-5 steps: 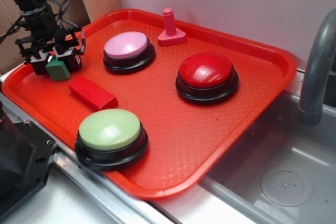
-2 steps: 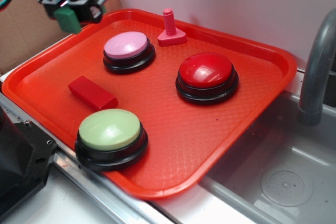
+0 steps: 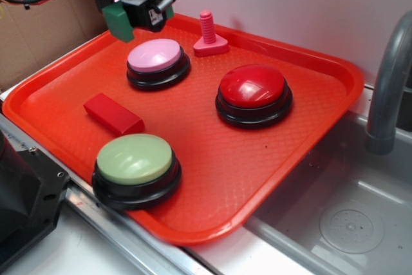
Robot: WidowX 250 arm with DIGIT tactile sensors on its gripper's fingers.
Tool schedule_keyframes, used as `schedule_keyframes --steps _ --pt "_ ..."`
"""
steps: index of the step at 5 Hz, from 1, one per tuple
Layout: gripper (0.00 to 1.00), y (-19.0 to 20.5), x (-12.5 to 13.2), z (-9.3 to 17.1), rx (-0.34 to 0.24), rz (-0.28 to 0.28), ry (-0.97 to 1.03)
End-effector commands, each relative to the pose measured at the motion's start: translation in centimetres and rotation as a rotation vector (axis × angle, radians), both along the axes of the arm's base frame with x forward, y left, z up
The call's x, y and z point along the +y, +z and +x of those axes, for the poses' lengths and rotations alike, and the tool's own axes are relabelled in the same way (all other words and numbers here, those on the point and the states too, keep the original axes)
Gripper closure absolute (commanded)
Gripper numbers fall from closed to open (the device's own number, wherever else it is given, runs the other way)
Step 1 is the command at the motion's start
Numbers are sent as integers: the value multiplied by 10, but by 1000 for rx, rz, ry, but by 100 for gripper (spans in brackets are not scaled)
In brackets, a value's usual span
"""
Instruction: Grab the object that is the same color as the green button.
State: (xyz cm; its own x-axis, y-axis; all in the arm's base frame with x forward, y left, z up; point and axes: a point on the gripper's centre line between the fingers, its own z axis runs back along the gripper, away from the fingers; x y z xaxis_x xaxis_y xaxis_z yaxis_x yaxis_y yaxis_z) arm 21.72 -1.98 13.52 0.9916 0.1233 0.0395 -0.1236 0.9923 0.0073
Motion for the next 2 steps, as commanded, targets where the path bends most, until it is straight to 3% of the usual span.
schedule_keyframes --steps 1,2 --pt "100 13 16 -11 -61 -58 -55" --pt "100 13 18 -10 -63 -56 -51"
